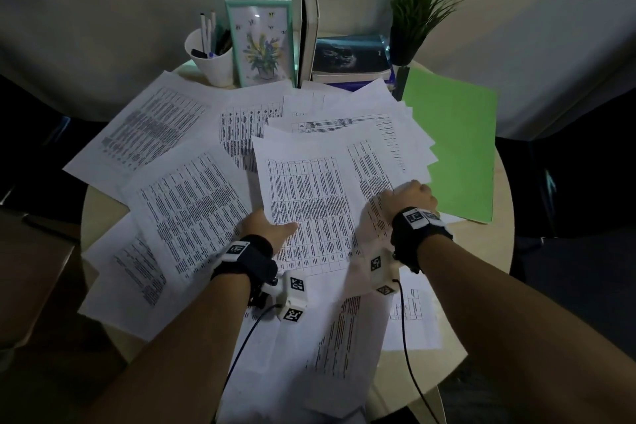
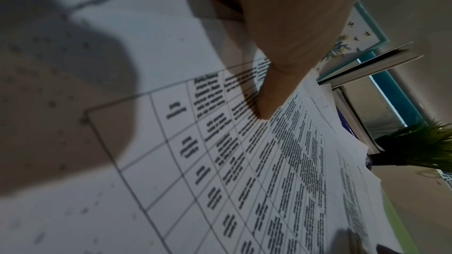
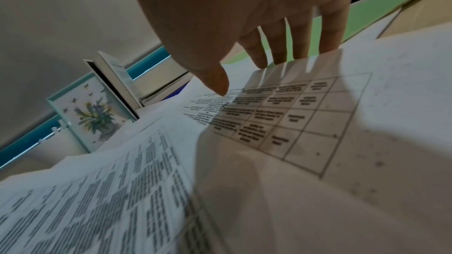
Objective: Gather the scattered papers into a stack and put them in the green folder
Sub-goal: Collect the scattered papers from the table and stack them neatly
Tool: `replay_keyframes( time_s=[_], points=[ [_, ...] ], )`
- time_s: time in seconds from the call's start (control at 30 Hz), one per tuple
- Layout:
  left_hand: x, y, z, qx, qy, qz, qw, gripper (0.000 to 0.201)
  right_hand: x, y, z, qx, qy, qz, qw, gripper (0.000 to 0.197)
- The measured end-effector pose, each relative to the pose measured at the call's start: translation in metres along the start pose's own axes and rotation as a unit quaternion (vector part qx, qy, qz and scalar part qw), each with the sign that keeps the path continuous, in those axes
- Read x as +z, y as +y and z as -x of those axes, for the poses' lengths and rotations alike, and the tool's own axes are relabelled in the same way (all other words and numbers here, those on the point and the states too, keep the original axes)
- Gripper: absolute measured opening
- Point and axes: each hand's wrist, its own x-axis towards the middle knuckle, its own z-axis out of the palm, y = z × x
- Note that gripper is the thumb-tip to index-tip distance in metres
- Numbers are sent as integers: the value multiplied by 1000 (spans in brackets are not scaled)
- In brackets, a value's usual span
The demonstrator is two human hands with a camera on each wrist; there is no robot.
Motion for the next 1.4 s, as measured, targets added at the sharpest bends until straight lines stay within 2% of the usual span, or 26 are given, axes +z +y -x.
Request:
replay_keyframes(
  time_s=[0.17,0.27,0.47,0.63,0.7,0.77,0.83,0.87,0.93,1.0,1.13,1.27,1.4],
  points=[
    [3,6,3,12,5,19,1000,71,3,-10,12,-5,5,-7,1000,54],
    [7,8,4,16,2,38,999,61,8,-18,23,-19,6,-12,1000,51],
    [9,10,5,19,3,29,999,65,25,-26,37,-69,-52,-103,991,48],
    [3,6,4,21,-18,22,999,61,23,-22,40,-72,-97,-189,974,62],
    [-2,5,5,16,-22,18,999,65,17,-20,37,-88,-115,-213,966,51],
    [-9,9,4,28,-13,23,999,60,5,-22,39,-125,-110,-262,951,36],
    [-18,18,7,70,-1,56,996,36,-12,-26,40,-165,-81,-316,931,31],
    [-25,27,11,95,4,77,992,31,-21,-30,41,-182,-63,-338,921,30],
    [-38,41,16,155,9,110,982,27,-40,-37,43,-211,-38,-370,904,25],
    [-47,55,19,186,33,132,973,22,-53,-45,44,-238,-18,-408,881,27],
    [-54,77,21,184,75,201,959,26,-65,-55,47,-249,11,-468,848,28],
    [-51,79,22,216,99,197,951,20,-63,-57,51,-251,13,-475,843,23],
    [-41,63,18,199,89,173,960,23,-52,-53,56,-236,-9,-473,849,24]
  ],
)
